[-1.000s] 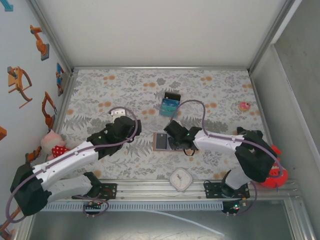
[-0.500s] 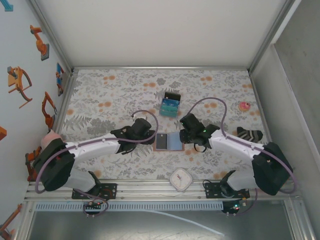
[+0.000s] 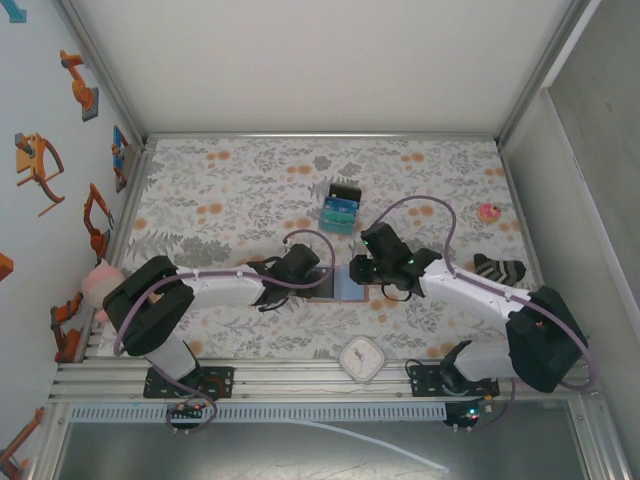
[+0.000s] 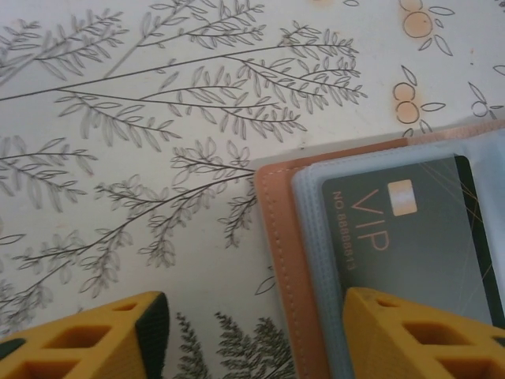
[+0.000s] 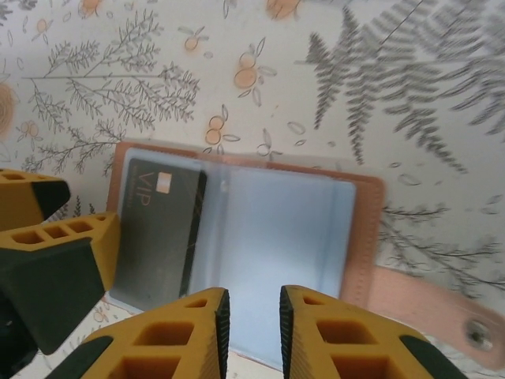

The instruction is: Take the credit cards out of the card holder

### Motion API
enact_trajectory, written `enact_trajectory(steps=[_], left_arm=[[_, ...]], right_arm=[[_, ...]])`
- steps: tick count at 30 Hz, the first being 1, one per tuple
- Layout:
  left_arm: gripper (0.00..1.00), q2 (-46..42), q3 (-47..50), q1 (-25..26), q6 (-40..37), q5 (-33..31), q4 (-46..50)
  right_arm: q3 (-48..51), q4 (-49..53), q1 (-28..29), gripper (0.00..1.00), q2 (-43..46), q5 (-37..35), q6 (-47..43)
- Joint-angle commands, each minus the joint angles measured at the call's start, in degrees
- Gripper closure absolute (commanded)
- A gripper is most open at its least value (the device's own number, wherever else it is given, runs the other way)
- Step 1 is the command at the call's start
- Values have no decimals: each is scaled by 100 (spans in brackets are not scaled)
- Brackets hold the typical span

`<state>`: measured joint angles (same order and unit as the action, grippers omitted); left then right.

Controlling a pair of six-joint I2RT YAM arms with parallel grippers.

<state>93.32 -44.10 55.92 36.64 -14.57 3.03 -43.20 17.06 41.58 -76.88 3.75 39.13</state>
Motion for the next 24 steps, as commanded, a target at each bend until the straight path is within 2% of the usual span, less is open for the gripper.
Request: enact_trajectory(steps=[1,15,24], left_arm=[[45,110,-144,50,80,165,-169],[57,257,-58,146,268,171,53],[62,352,2,169,464,275,5]], right_arm=[[-92,-410,-19,78,-272,540,221],[27,-1259,-27,83,-1027,1436,738],[161,-1424,-163,84,-1256,1621,1017]])
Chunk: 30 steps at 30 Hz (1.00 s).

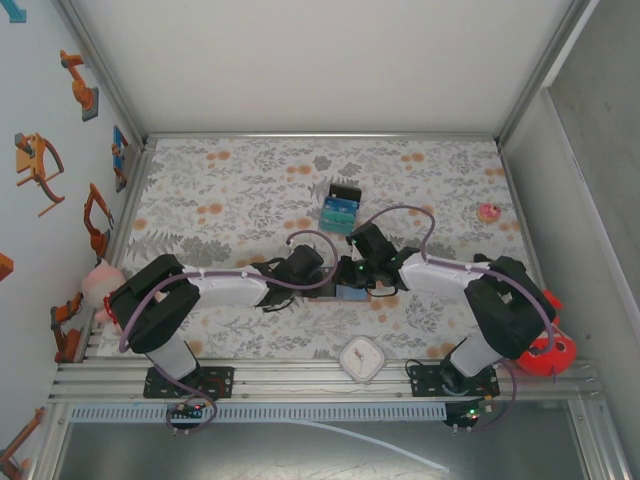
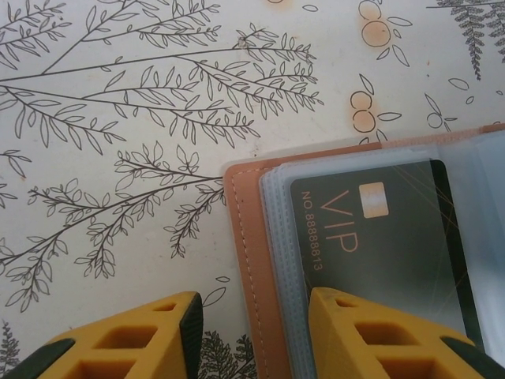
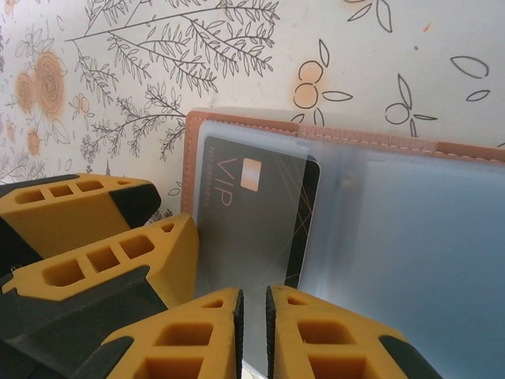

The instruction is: Take the credit cards out of the card holder

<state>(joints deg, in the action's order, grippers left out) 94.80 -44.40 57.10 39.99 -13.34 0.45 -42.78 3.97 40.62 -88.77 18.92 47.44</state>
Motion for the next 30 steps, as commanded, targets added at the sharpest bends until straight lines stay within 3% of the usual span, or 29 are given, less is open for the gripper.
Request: enact_trajectory(steps=[1,16,30], left_arm=[[62,206,30,56,135,156,263],[66,177,28,82,185,148,329],[71,184,-7,134,194,139,386]], right_arm=[[143,-115,-80,84,-69,103,205],[389,-464,-190,84,-237,294,429],[712,-1434,-274,85,-168,805,671]])
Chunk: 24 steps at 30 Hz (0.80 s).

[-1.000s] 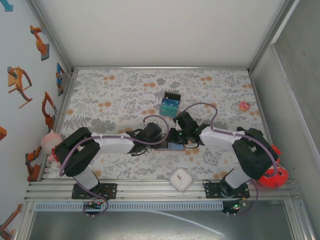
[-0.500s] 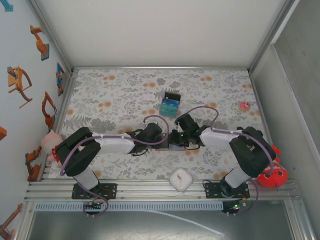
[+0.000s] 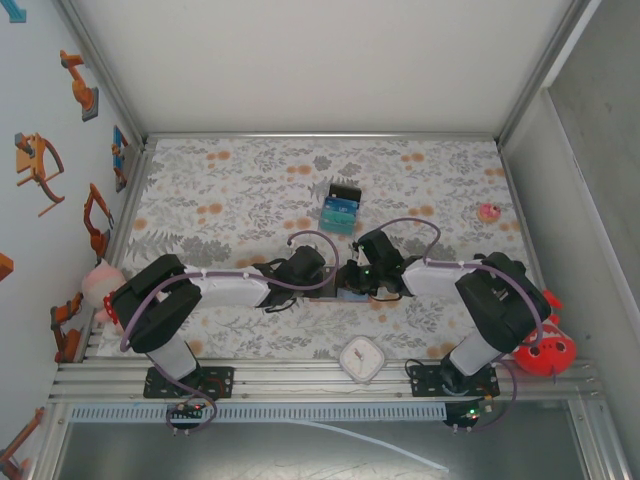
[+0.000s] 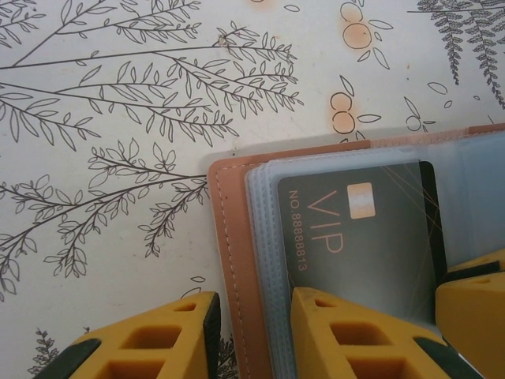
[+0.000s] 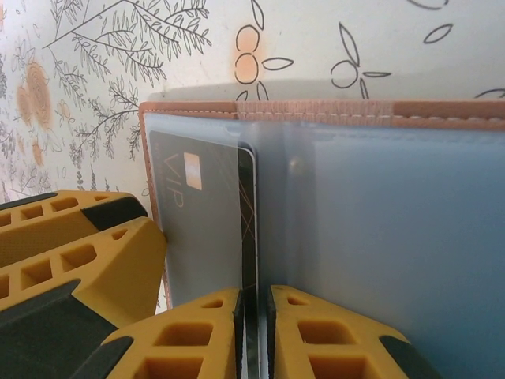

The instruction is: Take the credit cards out of the card holder

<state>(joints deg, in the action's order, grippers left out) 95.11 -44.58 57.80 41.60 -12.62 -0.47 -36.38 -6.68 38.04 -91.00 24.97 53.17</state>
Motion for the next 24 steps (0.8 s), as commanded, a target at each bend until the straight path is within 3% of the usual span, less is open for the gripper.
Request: enact_trajectory(steps=[1,24], left_arm=[[72,148,2,70,32,67,475],[76,155,-60,134,51,5,533]], right_arm=[[93,-418,-21,85,71,224,102],[274,-909,-113,88,256,480,146]])
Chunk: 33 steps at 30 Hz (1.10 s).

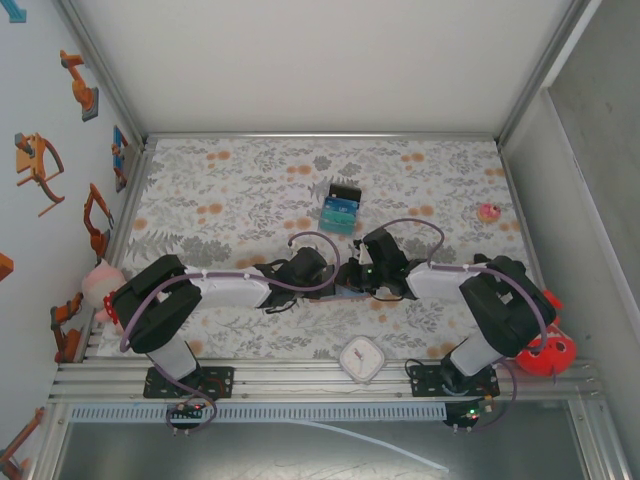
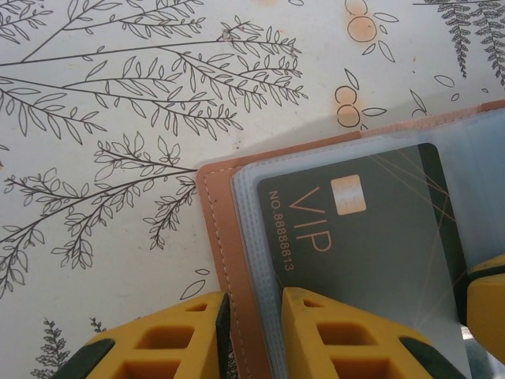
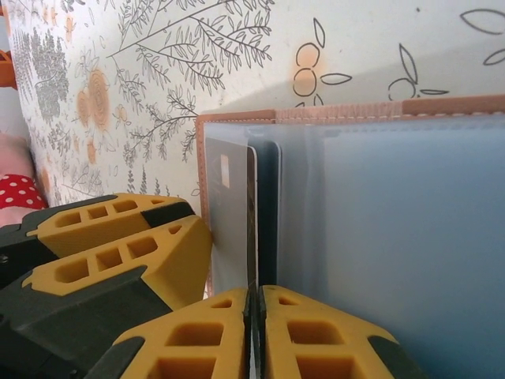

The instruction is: Take the credit cards out of the card holder

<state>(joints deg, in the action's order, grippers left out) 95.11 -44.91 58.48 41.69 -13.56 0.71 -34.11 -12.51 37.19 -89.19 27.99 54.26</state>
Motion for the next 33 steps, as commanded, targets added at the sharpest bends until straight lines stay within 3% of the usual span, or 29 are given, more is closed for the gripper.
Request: enact_trajectory(steps=[1,9,13,21,33], left_arm=[[76,161,-41,67,35,99,412],[76,137,-71,84,42,78,438],[77,136,-58,81,85,52,479],[87,139,-45,76,173,-167,688],[91,83,-54,56,131,-279,755]], right_arm=[[60,-359,-29,88,22,207,33],[127,-603,-28,89,-187,269,130],[141,-465,-36,100,-169,182,55],[179,-10,-233,100,-81,-27,-185],[15,987,-460,100,260,-373,-749]])
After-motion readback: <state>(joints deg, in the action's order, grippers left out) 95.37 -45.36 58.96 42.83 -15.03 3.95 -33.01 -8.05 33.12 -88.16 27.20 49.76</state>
